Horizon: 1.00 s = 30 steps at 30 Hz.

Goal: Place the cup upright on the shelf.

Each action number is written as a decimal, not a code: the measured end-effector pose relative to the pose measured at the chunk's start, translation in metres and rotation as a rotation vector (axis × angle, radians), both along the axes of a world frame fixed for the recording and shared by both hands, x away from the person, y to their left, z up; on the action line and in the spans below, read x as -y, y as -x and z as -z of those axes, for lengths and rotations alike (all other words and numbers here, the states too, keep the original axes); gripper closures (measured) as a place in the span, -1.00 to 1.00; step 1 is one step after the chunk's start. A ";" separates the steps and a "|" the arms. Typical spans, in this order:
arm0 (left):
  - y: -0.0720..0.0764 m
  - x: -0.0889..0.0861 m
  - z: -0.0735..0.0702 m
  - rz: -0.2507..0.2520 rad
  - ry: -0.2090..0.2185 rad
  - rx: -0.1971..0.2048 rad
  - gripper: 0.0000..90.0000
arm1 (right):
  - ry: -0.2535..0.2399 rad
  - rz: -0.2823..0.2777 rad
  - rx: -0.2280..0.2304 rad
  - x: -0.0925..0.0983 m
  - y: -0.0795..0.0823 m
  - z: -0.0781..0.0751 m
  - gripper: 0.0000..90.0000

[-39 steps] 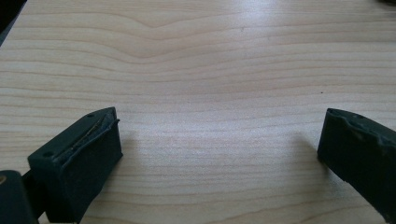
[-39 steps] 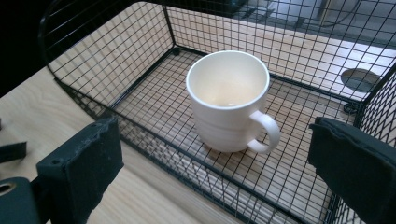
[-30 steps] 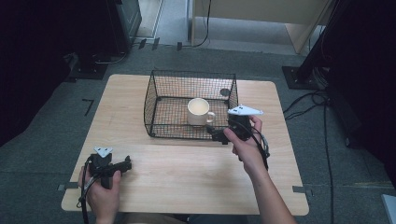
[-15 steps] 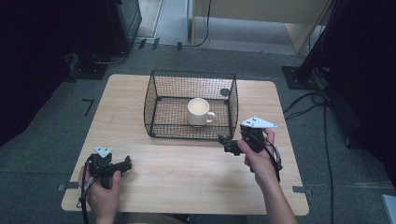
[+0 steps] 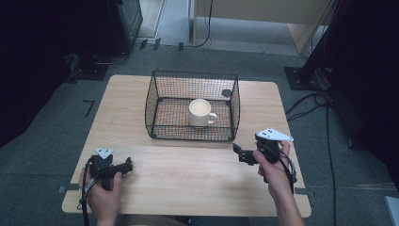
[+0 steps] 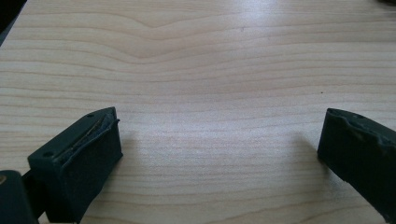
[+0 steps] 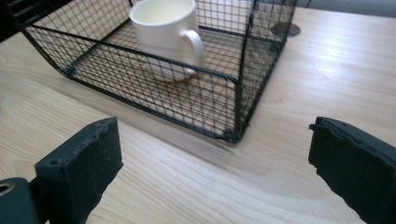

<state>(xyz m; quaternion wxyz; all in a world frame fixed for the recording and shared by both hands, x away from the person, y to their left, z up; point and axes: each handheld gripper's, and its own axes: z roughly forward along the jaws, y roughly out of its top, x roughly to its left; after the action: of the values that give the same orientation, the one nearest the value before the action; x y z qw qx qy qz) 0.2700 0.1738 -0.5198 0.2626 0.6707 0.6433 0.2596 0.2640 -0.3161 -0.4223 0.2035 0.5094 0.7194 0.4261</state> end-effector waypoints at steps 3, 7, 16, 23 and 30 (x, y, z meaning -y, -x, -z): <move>0.000 0.000 0.000 0.000 0.000 0.000 -1.00 | 0.006 0.022 -0.005 0.007 0.004 0.006 -0.95; 0.000 0.000 0.000 0.000 0.000 0.000 -1.00 | 0.017 0.038 -0.005 0.015 0.008 0.013 -0.95; 0.000 0.000 0.000 0.000 0.000 0.000 -1.00 | 0.020 0.072 -0.014 0.031 0.018 0.026 -0.95; 0.000 0.000 0.000 0.000 0.000 0.000 -1.00 | 0.036 0.102 -0.018 0.045 0.026 0.040 -0.95; 0.000 0.000 0.000 0.000 0.000 0.000 -1.00 | 0.039 0.137 -0.025 0.060 0.034 0.049 -0.95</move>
<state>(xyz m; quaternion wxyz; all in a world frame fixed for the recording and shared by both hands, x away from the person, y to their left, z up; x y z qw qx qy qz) 0.2700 0.1738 -0.5198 0.2627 0.6706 0.6433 0.2596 0.2296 -0.3759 -0.4714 0.2330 0.5587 0.6934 0.3909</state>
